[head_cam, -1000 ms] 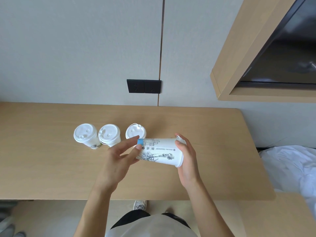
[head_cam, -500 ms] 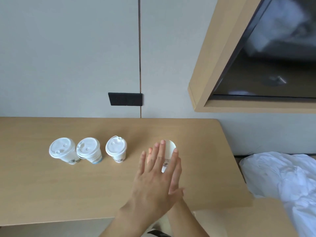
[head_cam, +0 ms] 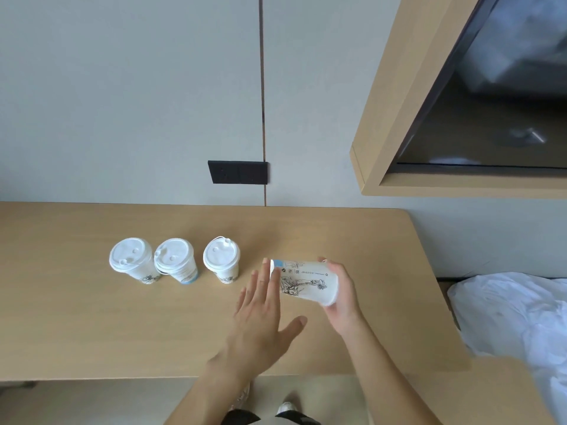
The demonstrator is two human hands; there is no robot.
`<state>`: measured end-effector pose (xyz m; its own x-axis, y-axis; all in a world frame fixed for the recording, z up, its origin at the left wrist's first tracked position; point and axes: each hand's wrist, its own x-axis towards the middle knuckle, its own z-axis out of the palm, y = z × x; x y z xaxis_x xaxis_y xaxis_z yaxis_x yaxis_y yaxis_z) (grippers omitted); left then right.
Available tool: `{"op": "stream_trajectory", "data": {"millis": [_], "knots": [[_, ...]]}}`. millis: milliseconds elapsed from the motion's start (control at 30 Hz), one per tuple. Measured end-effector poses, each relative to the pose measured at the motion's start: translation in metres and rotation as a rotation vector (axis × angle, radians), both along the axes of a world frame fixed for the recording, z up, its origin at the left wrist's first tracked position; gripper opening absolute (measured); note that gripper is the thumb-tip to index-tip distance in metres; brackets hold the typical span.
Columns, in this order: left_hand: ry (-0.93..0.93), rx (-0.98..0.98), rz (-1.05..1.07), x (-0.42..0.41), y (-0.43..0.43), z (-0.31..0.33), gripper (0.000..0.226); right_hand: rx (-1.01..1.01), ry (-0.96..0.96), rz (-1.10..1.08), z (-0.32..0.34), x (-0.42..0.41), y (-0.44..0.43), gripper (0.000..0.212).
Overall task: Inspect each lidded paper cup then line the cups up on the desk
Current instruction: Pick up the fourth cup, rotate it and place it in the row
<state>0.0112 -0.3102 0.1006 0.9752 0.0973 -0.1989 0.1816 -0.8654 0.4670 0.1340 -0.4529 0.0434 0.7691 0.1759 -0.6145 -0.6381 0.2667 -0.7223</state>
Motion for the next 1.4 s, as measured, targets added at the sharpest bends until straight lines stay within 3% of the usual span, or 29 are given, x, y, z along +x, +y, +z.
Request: {"op": "stream_trajectory", "data": {"millis": [133,233,367,800,1233,1400], "knots": [[0.052,-0.192,-0.014,0.005,0.011,-0.046,0.103,-0.499,-0.371,0.238,0.015,0.010,0.016,0.051],[0.153,-0.393,-0.023,0.016,0.017,-0.071,0.118,-0.705,-0.614,0.390,0.018,0.014,0.040,0.060],[0.177,-0.465,-0.062,0.032,0.031,-0.089,0.133,-0.923,-0.771,0.571,0.005,0.024,0.070,0.068],[0.312,-0.504,-0.015,0.058,0.075,-0.145,0.135,-1.091,-0.789,0.739,-0.047,0.047,0.136,0.074],[0.290,-0.549,0.034,0.060,0.077,-0.155,0.127,-1.177,-0.798,0.773,-0.051,0.048,0.145,0.078],[0.267,-0.525,0.071,0.056,0.076,-0.150,0.122,-1.208,-0.820,0.843,-0.047,0.052,0.143,0.093]]}}
